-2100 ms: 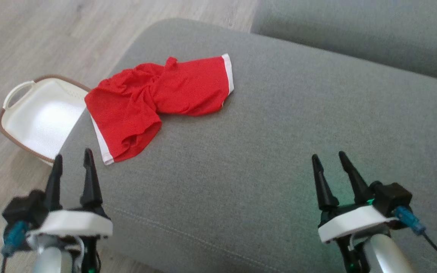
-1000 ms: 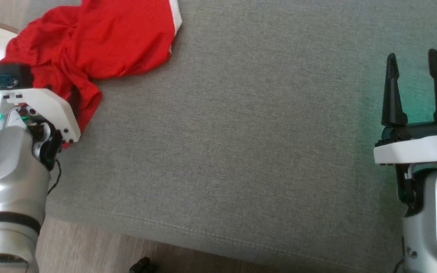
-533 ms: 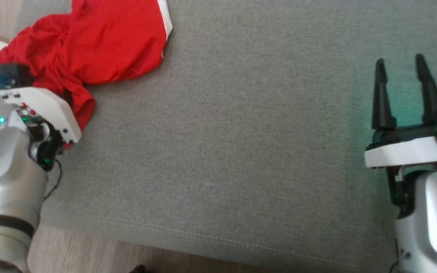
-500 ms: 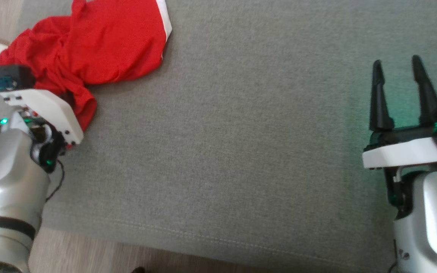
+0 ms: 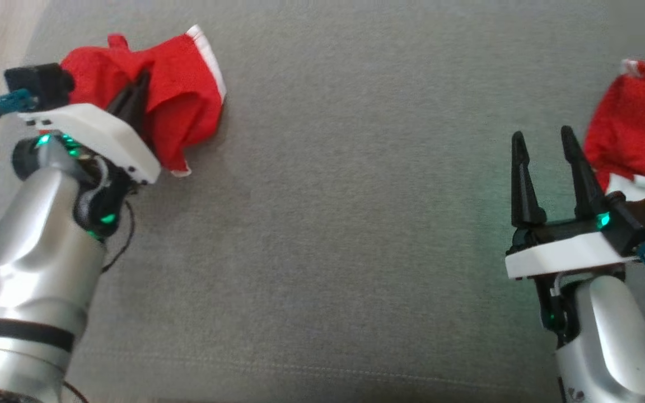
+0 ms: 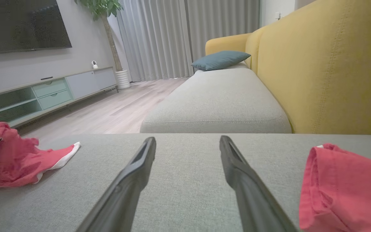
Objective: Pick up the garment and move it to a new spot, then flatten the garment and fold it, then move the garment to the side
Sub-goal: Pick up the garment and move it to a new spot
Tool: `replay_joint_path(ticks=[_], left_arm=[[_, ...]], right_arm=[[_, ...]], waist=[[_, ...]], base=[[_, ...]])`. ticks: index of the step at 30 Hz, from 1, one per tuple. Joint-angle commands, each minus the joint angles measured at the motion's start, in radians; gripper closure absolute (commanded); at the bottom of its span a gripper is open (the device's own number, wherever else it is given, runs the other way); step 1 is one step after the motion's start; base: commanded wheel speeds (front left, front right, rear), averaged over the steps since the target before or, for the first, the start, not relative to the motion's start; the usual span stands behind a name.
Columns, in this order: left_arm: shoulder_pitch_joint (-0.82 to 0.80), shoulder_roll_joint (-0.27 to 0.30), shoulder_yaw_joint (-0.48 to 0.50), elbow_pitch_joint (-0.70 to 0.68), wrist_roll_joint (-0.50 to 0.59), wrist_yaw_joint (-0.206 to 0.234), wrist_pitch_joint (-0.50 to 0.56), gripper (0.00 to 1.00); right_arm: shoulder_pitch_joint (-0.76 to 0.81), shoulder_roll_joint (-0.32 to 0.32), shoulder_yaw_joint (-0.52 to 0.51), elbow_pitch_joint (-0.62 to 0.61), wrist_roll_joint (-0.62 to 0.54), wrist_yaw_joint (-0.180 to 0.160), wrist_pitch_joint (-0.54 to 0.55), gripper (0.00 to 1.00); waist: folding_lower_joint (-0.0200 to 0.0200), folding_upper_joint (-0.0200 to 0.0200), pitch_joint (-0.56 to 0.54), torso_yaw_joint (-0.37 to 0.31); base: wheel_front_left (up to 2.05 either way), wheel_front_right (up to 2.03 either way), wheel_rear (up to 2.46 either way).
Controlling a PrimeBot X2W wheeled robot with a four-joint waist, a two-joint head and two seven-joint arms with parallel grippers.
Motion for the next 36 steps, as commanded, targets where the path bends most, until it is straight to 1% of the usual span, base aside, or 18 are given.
replay_joint_path(ticks=[1,9,13,17,25,31,34,35,36], left_arm=[[-0.016,0.022,0.026,-0.053,0.0,0.011,-0.013,1.0],[0.016,-0.06,0.0,-0.204,0.008,0.097,-0.016,1.0],[0.02,-0.108,-0.019,-0.251,0.022,0.143,-0.025,1.0],[0.01,-0.16,-0.042,-0.28,0.035,0.175,-0.032,1.0],[-0.031,-0.227,-0.098,-0.275,0.059,0.218,-0.065,1.0],[-0.063,-0.247,-0.154,-0.235,0.056,0.247,-0.103,1.0],[-0.07,-0.249,-0.205,-0.216,0.033,0.248,-0.11,1.0],[-0.072,-0.249,-0.227,-0.215,0.022,0.253,-0.118,0.54],[-0.073,-0.249,-0.25,-0.214,0.011,0.258,-0.125,0.0]], right_arm=[[-0.007,-0.002,0.03,-0.022,0.011,0.003,-0.014,0.0],[-0.006,-0.002,0.044,0.017,0.041,0.003,-0.037,0.0],[-0.011,-0.002,0.051,0.026,0.052,0.003,-0.043,0.0],[-0.018,-0.002,0.058,0.03,0.063,0.003,-0.047,0.0],[-0.035,-0.002,0.065,0.028,0.087,0.003,-0.049,0.0],[-0.036,-0.002,0.071,0.02,0.096,0.003,-0.05,0.0],[-0.036,-0.002,0.076,0.019,0.1,0.003,-0.05,0.0],[-0.036,-0.002,0.078,0.02,0.102,0.003,-0.05,0.0],[-0.037,-0.002,0.08,0.02,0.103,0.003,-0.05,0.0]], waist=[[0.0,-0.0001,-0.03,-0.036],[0.0,-0.0001,-0.057,-0.122],[0.0,-0.0001,-0.055,-0.168],[0.0,-0.0001,-0.045,-0.212],[0.0,-0.0001,-0.025,-0.284],[0.0,-0.0001,-0.017,-0.313],[0.0,-0.0001,-0.014,-0.32],[0.0,-0.0001,-0.014,-0.322],[0.0,-0.0001,-0.014,-0.323]], base=[[0.0,0.0,0.0],[0.0,0.0,0.0],[0.0,0.0,0.0],[0.0,0.0,0.0],[0.0,0.0,0.0],[0.0,0.0,0.0],[0.0,0.0,0.0],[0.0,0.0,0.0],[0.0,0.0,0.0]])
